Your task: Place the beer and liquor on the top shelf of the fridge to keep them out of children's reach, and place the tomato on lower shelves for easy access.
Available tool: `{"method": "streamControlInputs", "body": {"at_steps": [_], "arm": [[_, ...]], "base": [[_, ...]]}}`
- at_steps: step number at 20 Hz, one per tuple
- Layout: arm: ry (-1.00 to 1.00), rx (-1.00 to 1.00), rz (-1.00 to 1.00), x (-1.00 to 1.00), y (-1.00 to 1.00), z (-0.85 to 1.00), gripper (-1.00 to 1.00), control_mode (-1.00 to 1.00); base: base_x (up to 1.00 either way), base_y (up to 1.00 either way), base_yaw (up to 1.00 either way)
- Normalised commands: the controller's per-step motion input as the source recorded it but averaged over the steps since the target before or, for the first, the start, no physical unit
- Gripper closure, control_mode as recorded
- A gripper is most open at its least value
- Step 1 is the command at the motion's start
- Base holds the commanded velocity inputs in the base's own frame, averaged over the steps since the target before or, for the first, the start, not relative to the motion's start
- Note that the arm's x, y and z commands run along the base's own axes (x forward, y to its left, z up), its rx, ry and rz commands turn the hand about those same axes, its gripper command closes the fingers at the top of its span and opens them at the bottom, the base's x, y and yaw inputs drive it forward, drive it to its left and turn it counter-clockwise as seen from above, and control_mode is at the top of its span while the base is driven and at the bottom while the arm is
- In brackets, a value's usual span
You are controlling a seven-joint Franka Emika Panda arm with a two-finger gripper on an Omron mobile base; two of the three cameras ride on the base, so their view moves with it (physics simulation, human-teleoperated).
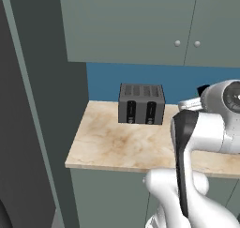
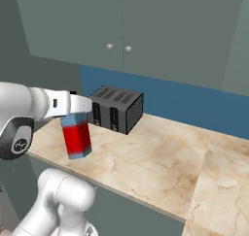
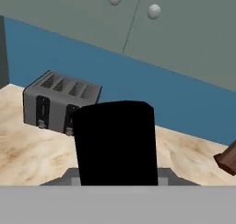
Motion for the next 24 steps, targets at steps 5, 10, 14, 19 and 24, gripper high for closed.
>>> {"method": "streamControlInputs", "body": {"at_steps": [5,10,14,19,24], "arm": [[0.00,0.02,-0.04,-0.05,0.69,0.06,1.00,-1.00],[-0.15,0.21,-0.01,0.00,0.49,0.00,1.00,-1.00],[-0.33,0.34,0.00,0.00,0.26,0.00,1.00,-1.00],[-0.16,0.25,0.00,-0.19,0.03,0.18,1.00,-1.00],[0.10,0.00,0.00,-0.15,-0.07,0.34,1.00,-1.00]], "base": [[0.00,0.00,0.00],[0.00,0.00,0.00],[0.00,0.00,0.00],[0.00,0.00,0.00],[0.00,0.00,0.00]]}}
